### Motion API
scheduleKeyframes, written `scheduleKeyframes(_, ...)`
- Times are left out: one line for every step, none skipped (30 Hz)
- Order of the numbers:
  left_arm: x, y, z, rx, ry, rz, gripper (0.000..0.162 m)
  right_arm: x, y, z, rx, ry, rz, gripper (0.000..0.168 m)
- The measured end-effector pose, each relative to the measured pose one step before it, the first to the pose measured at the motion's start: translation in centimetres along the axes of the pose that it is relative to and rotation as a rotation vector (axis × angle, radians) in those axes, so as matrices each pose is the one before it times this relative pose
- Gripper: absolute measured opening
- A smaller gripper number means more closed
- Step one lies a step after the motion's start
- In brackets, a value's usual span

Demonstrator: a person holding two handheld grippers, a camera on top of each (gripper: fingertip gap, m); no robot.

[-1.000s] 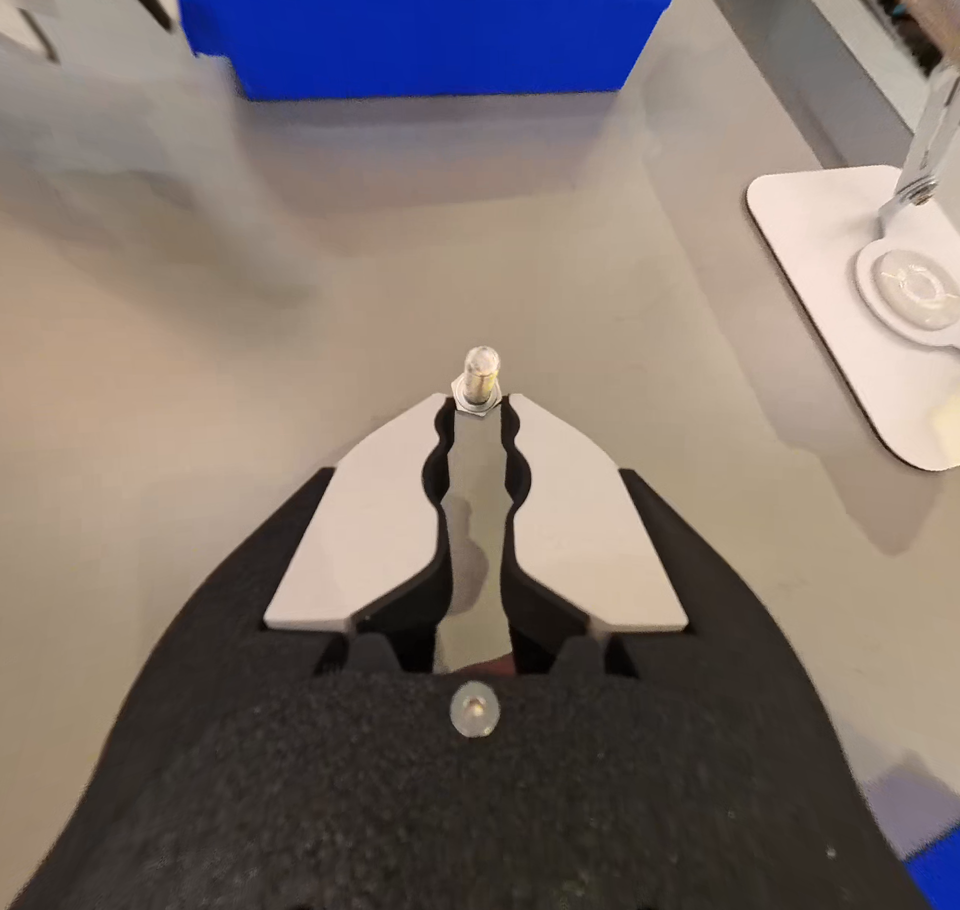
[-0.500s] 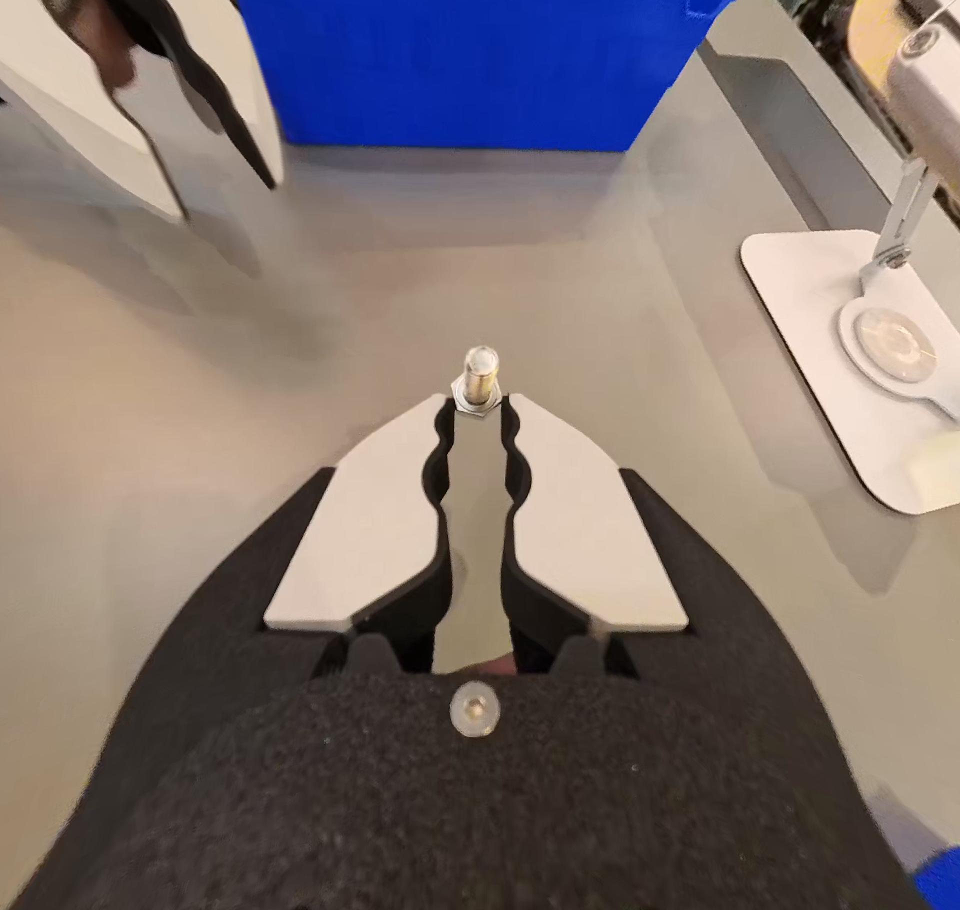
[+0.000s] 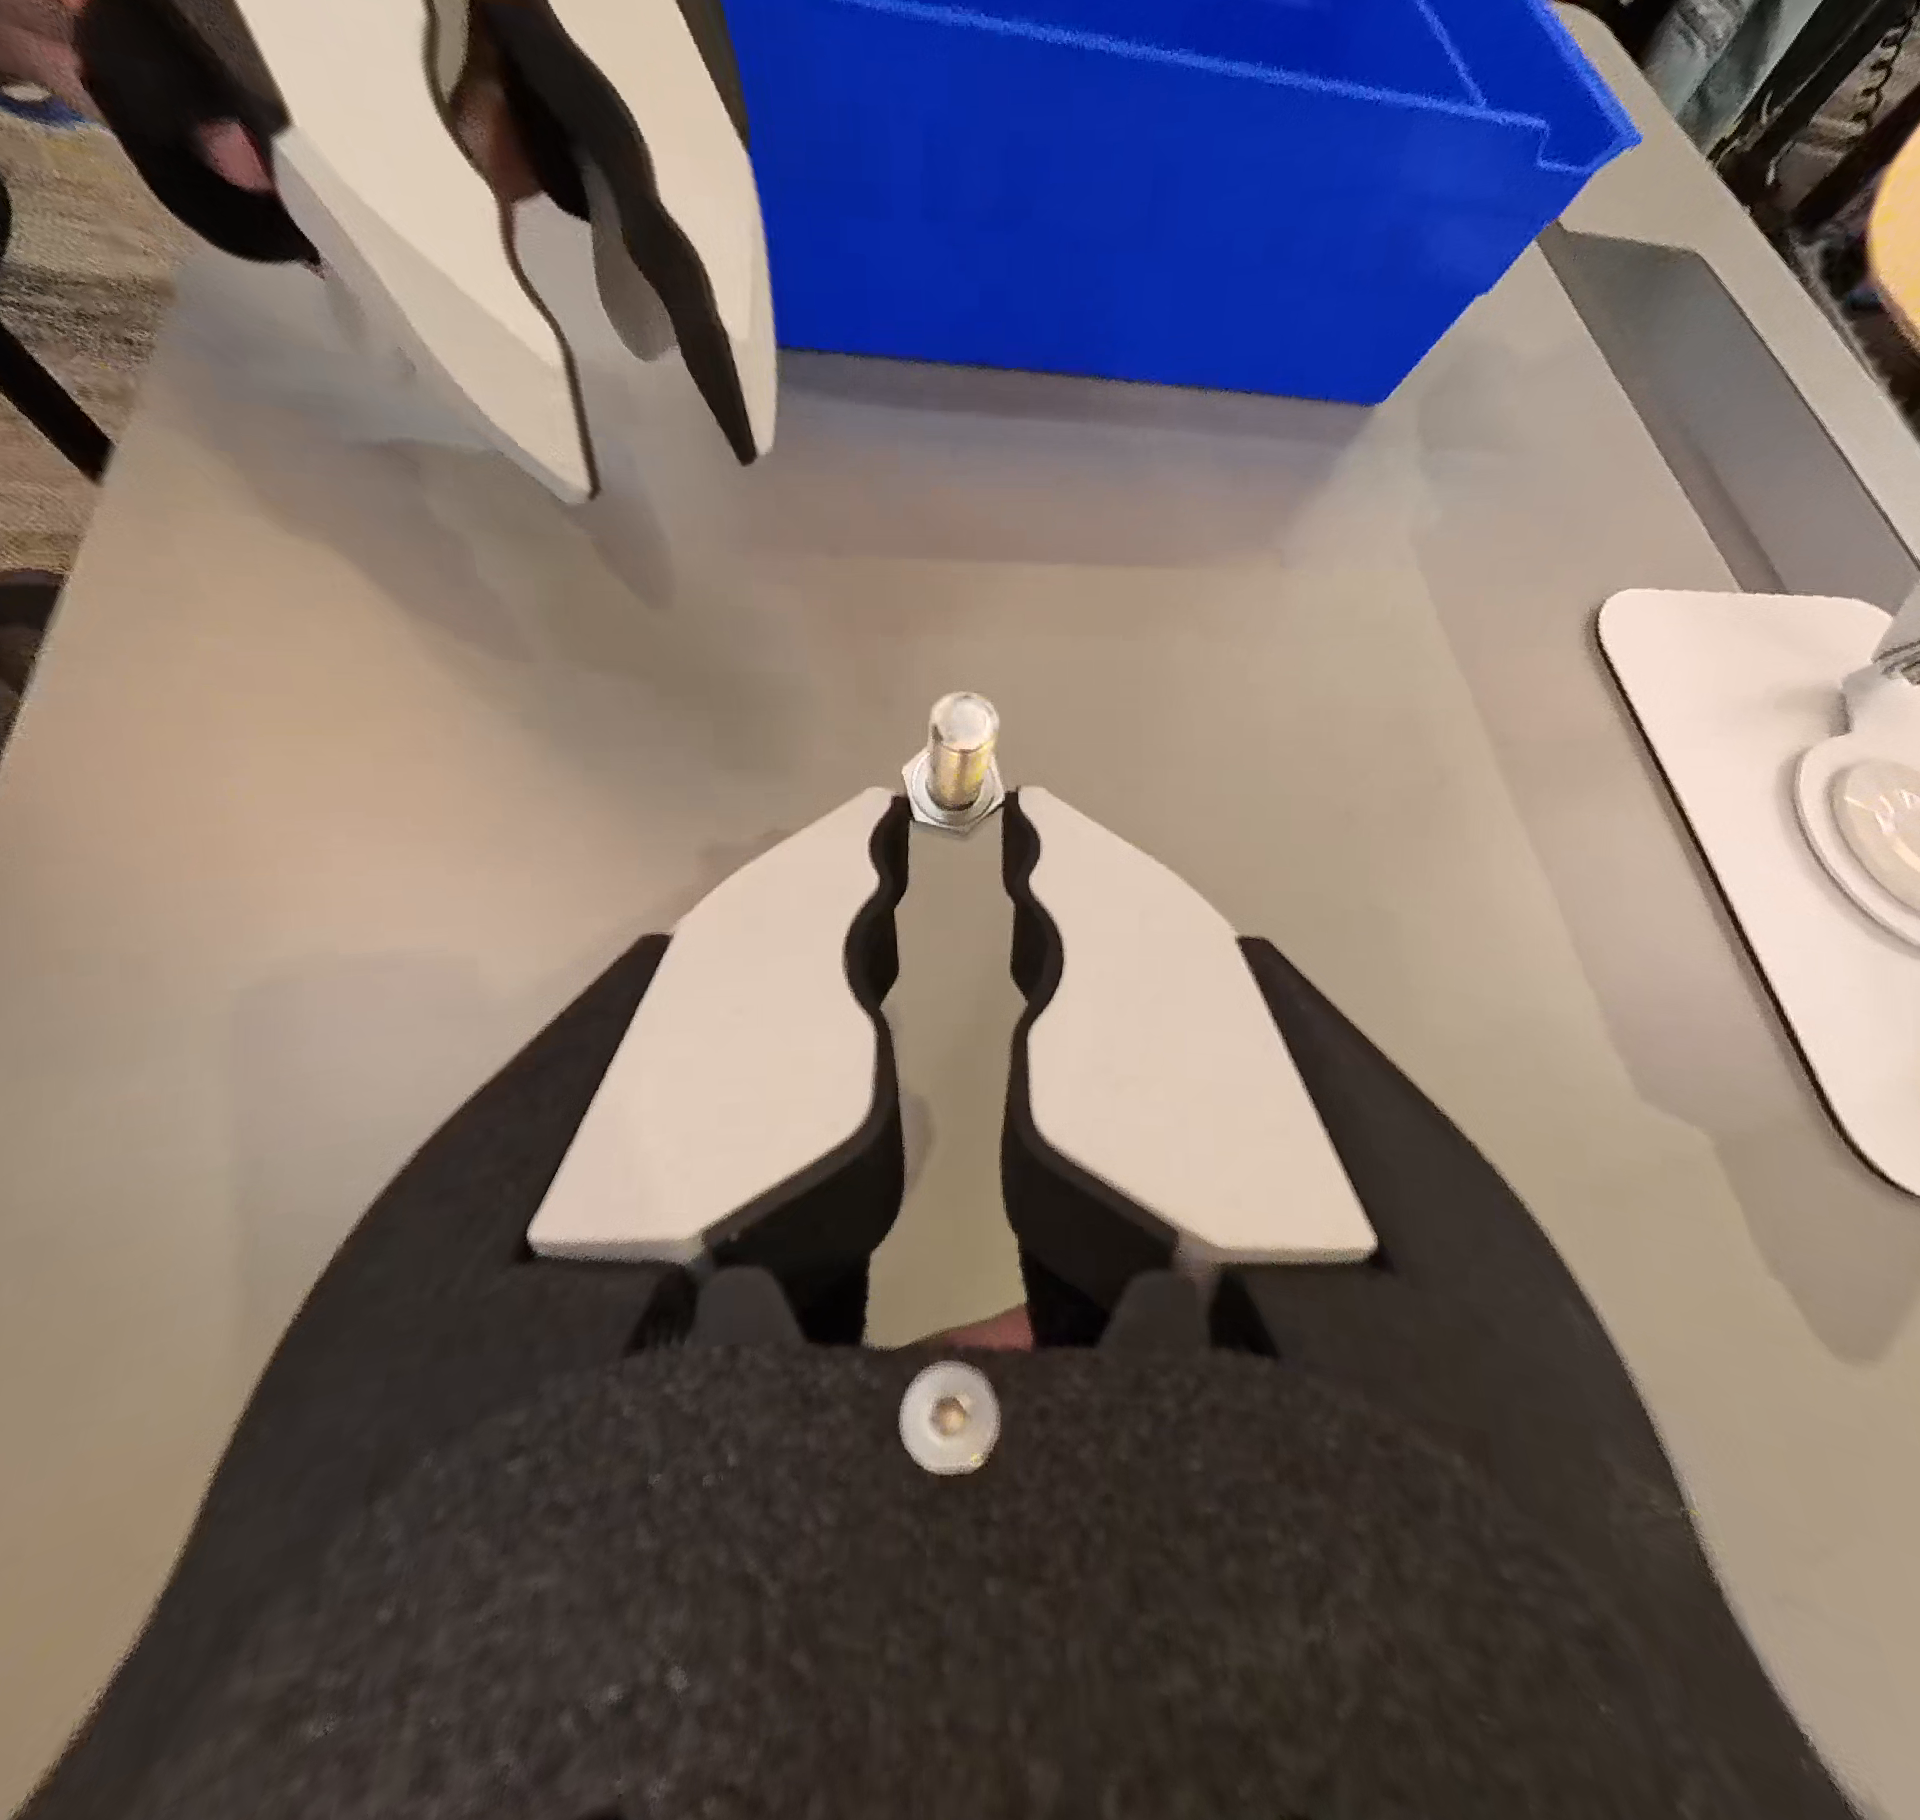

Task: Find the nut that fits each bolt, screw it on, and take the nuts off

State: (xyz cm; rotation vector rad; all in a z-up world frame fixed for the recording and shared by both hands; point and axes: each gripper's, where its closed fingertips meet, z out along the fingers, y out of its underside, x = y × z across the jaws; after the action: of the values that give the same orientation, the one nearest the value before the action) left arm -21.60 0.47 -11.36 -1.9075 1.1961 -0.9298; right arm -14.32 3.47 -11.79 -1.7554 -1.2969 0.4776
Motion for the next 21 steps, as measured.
scheduleKeyframes(-0.027,0.114,0.046,-0.0028,-0.0018,-0.0001,0.034,0.098,0.478,0.190,-0.0249,0.0079,-0.0062,0.017)
scheduleKeyframes(0.082,0.055,0.009,-0.0003,0.0031,-0.0004,0.034,0.094,0.495,0.202,-0.0229,0.0058,-0.0043,0.017)
scheduleKeyframes(0.094,0.010,-0.011,0.0016,0.0020,0.0003,0.034,0.115,0.496,0.203,-0.0249,0.0087,-0.0065,0.017)
scheduleKeyframes(0.023,0.009,-0.011,-0.0001,-0.0041,0.0038,0.034,0.268,0.481,0.198,-0.0298,0.0228,-0.0169,0.017)
scheduleKeyframes(-0.058,0.077,-0.001,-0.0050,-0.0106,0.0088,0.034,0.405,0.497,0.181,-0.0358,0.0359,-0.0246,0.017)
scheduleKeyframes(-0.136,0.127,0.005,-0.0085,-0.0154,0.0131,0.034,0.394,0.580,0.204,-0.0427,0.0347,-0.0211,0.017)
scheduleKeyframes(-0.115,0.141,0.024,-0.0087,-0.0151,0.0141,0.034,0.407,0.647,0.221,-0.0476,0.0375,-0.0267,0.017)
scheduleKeyframes(-0.017,0.121,0.037,-0.0064,-0.0086,0.0117,0.034,0.406,0.818,0.236,-0.0608,0.0411,-0.0355,0.017)
scheduleKeyframes(0.097,0.103,0.052,-0.0048,0.0007,0.0081,0.034,0.233,0.740,0.234,-0.0568,0.0308,-0.0346,0.017)
scheduleKeyframes(0.181,0.091,0.074,-0.0042,0.0067,0.0050,0.034,0.070,0.548,0.269,-0.0428,0.0167,-0.0194,0.017)
scheduleKeyframes(0.152,0.067,0.100,-0.0028,0.0068,0.0024,0.034,-0.131,0.343,0.270,-0.0281,-0.0004,-0.0072,0.017)
scheduleKeyframes(0.112,0.054,0.146,-0.0028,0.0058,0.0005,0.034,-0.453,0.047,0.228,-0.0046,-0.0268,0.0063,0.017)
scheduleKeyframes(0.053,0.017,0.180,-0.0021,0.0045,-0.0006,0.034,-0.604,-0.204,0.110,0.0151,-0.0430,0.0131,0.017)
scheduleKeyframes(0.012,-0.079,0.230,0.0016,0.0041,-0.0021,0.034,-0.517,-0.388,-0.024,0.0288,-0.0399,0.0150,0.017)
scheduleKeyframes(0.006,-0.133,0.279,0.0017,0.0059,-0.0049,0.034,-0.606,-0.270,-0.089,0.0187,-0.0506,0.0219,0.017)
scheduleKeyframes(0.005,-0.148,0.305,-0.0001,0.0062,-0.0046,0.033,-0.900,-0.148,-0.046,0.0110,-0.0718,0.0257,0.017)
scheduleKeyframes(-0.011,-0.114,0.291,-0.0024,0.0042,-0.0017,0.034,-0.715,-0.081,0.008,0.0098,-0.0567,0.0206,0.017)
scheduleKeyframes(-0.027,-0.049,0.248,-0.0060,0.0010,0.0007,0.033,-0.145,0.020,0.058,0.0045,-0.0120,0.0112,0.017)
scheduleKeyframes(0.006,-0.010,0.182,-0.0054,-0.0007,0.0024,0.034,-0.094,0.269,0.106,-0.0138,-0.0092,0.0094,0.017)
scheduleKeyframes(0.075,0.016,0.118,-0.0042,0.0022,0.0033,0.034,-0.052,0.289,0.079,-0.0117,-0.0077,0.0101,0.017)
scheduleKeyframes(0.125,0.026,0.069,-0.0024,0.0040,0.0024,0.034,0.023,0.220,0.055,-0.0039,-0.0071,0.0138,0.017)
